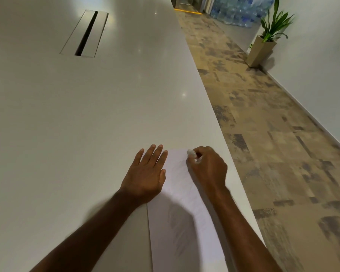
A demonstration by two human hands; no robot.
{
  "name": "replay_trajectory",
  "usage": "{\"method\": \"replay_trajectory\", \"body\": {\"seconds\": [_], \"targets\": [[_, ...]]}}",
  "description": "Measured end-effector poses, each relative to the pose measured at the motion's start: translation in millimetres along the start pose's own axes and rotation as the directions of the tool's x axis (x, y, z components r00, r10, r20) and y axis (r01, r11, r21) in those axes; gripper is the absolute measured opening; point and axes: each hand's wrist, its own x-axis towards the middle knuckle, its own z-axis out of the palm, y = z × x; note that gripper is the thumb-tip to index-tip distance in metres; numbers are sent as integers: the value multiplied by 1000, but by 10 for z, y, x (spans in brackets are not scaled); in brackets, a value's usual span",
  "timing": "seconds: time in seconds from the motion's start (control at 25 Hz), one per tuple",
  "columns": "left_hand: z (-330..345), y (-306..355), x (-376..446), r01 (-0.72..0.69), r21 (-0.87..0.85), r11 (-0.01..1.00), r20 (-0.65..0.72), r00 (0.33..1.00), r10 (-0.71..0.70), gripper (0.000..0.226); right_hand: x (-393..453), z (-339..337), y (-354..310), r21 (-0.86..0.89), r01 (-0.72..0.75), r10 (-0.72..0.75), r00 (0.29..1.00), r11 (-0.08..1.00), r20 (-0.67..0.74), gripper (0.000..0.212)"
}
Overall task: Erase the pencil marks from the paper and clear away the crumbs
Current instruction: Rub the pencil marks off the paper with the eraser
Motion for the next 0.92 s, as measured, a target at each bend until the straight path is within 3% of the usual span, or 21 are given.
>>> {"method": "replay_trajectory", "body": {"seconds": [0.12,0.32,0.48,0.64,0.84,0.92], "targets": [[6,6,-4,-1,-13,1000,-9,1000,1,65,-453,123,-114,69,201,-207,972,977,112,26],[2,-2,-6,-4,-2,1000,-17,1000,4,64,-33,-17,36,11,0,0,1000,1000,-21,28],[20,-7,-8,-6,-9,1000,0,1000,6,65,-482,132,-114,66,226,-231,968,972,96,26],[9,-9,-3,-4,1,1000,2,1000,4,66,4,-44,81,12,-17,17,1000,1000,-12,26],[9,-2,5,-6,-6,1000,15,1000,6,68,-580,122,-58,111,216,-230,964,970,130,26],[7,-9,6,-6,11,1000,0,1000,6,67,-267,52,79,35,106,-108,992,994,71,28]]}}
